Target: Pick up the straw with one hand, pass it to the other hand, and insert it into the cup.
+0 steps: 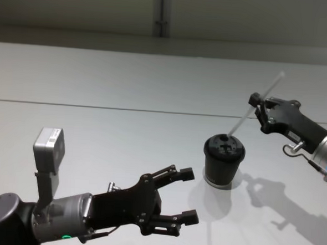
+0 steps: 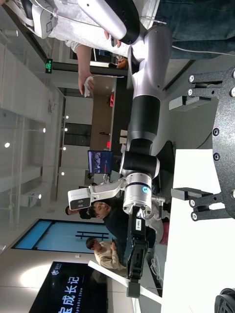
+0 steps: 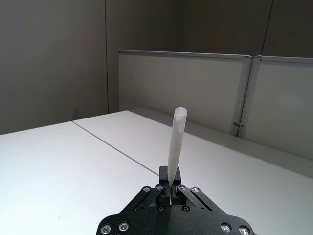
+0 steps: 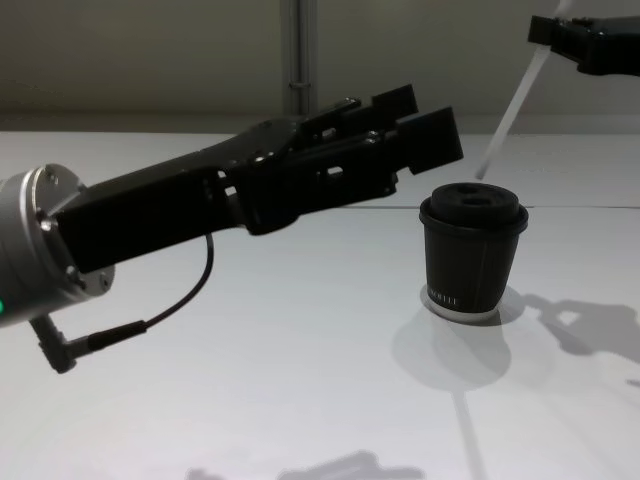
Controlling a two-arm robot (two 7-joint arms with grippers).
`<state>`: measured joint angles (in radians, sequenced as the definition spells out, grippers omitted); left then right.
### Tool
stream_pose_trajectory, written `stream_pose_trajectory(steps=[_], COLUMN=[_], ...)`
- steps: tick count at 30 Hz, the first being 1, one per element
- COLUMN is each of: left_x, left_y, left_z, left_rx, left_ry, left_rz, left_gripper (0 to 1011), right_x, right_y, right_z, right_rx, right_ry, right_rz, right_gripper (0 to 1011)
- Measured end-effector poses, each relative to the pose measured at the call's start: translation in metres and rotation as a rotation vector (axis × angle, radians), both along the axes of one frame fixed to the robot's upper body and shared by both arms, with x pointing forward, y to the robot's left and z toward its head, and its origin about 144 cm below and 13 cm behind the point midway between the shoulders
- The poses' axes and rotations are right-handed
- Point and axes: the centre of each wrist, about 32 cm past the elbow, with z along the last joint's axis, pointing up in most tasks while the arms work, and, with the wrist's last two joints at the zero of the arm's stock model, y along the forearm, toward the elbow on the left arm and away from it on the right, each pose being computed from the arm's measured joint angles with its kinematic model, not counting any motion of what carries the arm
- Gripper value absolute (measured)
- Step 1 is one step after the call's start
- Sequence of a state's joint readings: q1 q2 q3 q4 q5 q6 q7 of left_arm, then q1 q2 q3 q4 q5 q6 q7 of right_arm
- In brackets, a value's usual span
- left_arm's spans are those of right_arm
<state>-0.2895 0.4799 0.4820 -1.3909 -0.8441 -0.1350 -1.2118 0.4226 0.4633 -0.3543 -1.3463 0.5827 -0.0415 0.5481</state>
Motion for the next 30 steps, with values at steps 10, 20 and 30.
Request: stream_pose_trajectory(steps=[10, 20, 30], left_x=[0.000, 0.000, 0.000], left_y=[0.000, 0.000, 0.000], left_z=[0.000, 0.000, 0.000], left_rx=[0.000, 0.000, 0.000], left_ry=[0.000, 0.000, 0.000], left_rz=[0.000, 0.000, 0.000], left_gripper=[1001, 1001, 1001], right_x=[0.008, 0.013, 0.019], right_y=[0.002, 0.004, 0.009], right_z=[-0.003, -0.007, -0.010], right_rx=[-0.007, -0.010, -0.012], right_ry=[0.011, 0.024, 0.035], right_rz=[-0.001, 0.000, 0.011], right_gripper=[11, 12, 12])
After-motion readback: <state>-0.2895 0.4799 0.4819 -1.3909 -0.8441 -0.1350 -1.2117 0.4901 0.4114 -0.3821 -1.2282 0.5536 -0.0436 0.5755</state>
